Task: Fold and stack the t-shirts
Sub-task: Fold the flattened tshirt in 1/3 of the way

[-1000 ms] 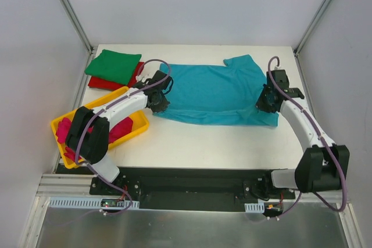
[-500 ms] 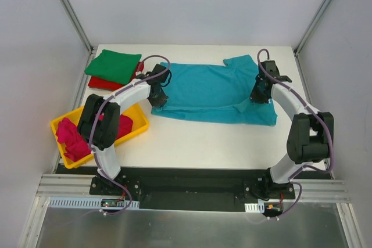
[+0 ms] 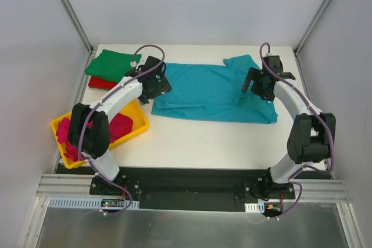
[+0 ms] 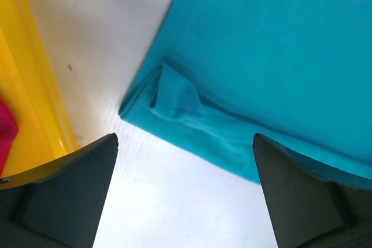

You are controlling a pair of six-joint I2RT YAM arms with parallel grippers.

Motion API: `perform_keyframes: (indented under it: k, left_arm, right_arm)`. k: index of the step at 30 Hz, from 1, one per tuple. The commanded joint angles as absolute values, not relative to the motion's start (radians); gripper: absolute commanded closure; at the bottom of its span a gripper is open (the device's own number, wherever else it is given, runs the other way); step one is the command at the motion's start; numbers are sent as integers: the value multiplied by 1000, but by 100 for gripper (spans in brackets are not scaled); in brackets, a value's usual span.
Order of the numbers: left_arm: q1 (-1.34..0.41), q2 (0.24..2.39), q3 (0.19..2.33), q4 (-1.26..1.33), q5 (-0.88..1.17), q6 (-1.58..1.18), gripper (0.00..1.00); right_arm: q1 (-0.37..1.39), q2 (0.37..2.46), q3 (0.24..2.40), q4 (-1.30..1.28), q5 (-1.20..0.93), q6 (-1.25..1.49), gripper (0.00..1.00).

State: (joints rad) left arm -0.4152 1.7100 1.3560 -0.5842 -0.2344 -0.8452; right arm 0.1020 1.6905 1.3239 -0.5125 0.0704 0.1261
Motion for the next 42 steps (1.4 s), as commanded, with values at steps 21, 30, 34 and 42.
perform_keyframes:
  k: [21, 30, 34, 42]
  left_arm:
    - [-483, 1997, 1552, -543, -203, -838, 1]
    - [-364, 2053, 1723, -548, -264, -790, 1]
    - [-353, 1976, 1662, -549, -200, -770, 1]
    - [-443, 1864, 1471, -500, -106, -749, 1]
  right_arm:
    - [104, 1574, 1003, -422, -158, 114, 4]
    - [97, 1549, 1012, -449, -101, 98, 4]
    - [92, 1523, 1015, -449, -84, 98, 4]
    - [66, 1615, 1124, -423, -139, 113, 4]
